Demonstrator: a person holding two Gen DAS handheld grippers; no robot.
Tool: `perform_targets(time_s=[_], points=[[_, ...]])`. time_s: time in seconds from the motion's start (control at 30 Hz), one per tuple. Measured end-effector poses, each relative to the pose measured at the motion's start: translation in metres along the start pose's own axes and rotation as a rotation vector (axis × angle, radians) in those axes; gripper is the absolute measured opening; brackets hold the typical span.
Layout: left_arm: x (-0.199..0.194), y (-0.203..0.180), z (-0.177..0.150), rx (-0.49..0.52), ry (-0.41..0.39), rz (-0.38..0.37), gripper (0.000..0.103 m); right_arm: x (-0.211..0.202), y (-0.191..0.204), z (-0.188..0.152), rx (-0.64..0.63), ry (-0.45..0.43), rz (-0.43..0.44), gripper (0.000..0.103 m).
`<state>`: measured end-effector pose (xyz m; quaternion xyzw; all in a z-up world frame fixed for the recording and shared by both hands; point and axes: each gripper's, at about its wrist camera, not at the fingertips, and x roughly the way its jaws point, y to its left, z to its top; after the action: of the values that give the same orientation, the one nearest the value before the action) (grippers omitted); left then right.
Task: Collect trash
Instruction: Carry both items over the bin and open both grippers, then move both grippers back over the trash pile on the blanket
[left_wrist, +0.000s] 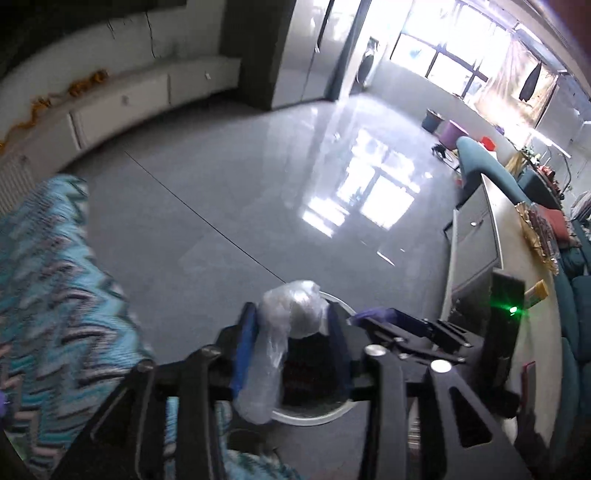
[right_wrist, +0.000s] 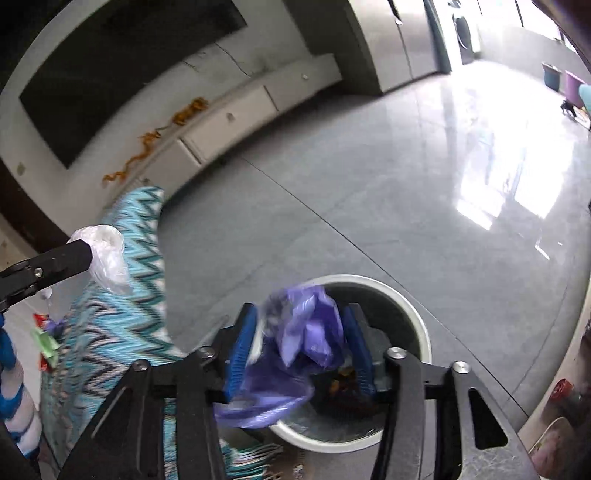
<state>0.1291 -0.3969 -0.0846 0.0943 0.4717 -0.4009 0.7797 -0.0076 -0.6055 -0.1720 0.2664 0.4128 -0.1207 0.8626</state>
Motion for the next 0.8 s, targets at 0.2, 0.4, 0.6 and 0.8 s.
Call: perform_targets(time_s=[0.2, 0.4, 0.6, 0.8], points=[[0.014, -0.006, -0.003, 0.004, 0.028, -0.029, 0.052, 0.015, -0.013, -0.008, 0.032, 0.033, -0.049, 0.064], [-0.025, -0.010, -0.013, 0.045, -0.046, 0.044, 0.052, -0.011, -0.011, -0.012, 0.050, -0.005, -0.039, 0.065], [-0.075, -0.010, -0.034, 0.068, -0.161, 0.205, 0.052, -0.058, 0.003, -0.019, 0.029, -0.077, -0.030, 0.067], [-0.134, -0.006, -0.059, 0.054, -0.322, 0.366, 0.052, -0.112, 0.029, -0.022, -0.006, -0.171, -0.011, 0.070]])
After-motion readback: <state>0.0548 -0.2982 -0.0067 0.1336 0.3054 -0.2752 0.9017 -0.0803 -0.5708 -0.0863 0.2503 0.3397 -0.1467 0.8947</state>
